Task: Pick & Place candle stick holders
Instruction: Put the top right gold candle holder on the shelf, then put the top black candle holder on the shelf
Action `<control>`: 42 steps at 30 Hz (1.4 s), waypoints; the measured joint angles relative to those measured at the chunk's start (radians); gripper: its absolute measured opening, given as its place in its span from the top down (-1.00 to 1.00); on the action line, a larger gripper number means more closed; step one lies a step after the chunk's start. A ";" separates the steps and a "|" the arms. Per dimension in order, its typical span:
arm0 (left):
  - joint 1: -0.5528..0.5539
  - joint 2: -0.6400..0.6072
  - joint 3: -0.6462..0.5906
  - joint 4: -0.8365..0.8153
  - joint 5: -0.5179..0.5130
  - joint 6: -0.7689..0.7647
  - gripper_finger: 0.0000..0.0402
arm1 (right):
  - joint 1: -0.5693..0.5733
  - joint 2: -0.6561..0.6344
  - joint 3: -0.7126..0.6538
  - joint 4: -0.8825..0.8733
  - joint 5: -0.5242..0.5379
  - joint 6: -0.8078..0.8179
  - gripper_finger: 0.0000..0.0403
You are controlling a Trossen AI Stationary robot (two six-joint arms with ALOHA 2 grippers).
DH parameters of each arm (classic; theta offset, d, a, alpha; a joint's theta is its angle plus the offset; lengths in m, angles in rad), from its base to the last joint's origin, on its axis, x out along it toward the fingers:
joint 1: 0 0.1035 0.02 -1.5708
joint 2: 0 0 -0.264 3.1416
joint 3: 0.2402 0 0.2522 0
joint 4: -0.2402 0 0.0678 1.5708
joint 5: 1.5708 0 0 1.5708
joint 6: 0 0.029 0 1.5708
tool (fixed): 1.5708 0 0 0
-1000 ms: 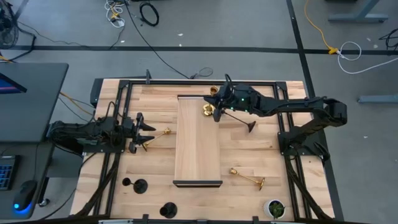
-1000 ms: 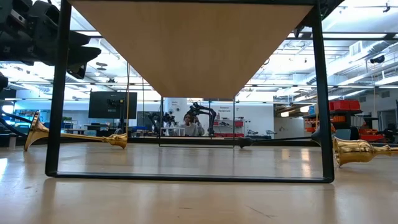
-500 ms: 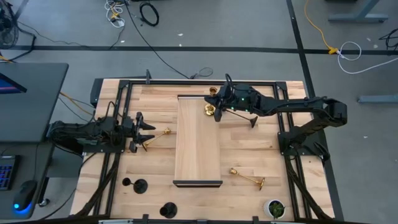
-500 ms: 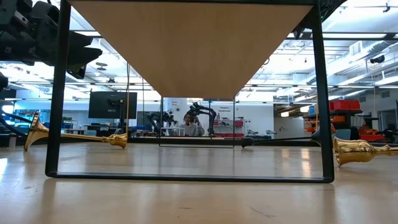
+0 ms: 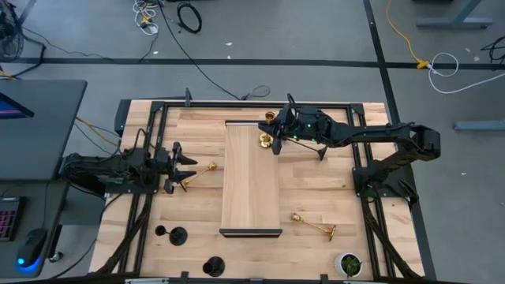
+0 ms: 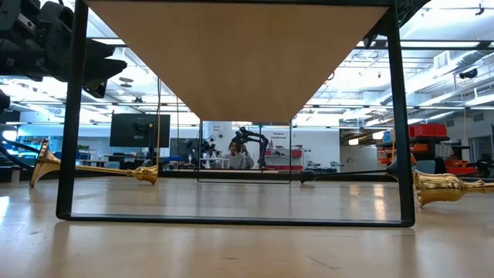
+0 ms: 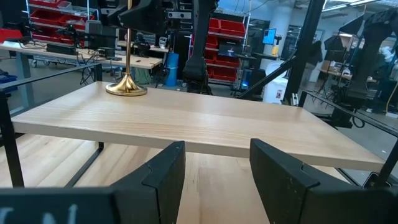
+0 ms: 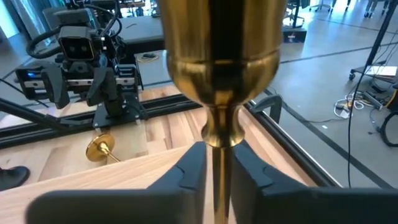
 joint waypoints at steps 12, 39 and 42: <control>0.000 0.000 0.000 0.000 0.000 0.000 0.10 | 0.000 -0.116 0.000 -0.087 0.028 -0.034 -0.01; 0.000 0.000 0.000 -0.001 0.000 -0.001 0.10 | 0.000 -0.319 -0.052 -0.893 0.303 0.109 -0.22; 0.000 0.000 0.000 -0.001 0.000 -0.001 0.10 | 0.000 -0.313 -0.133 -0.856 0.334 0.109 -0.22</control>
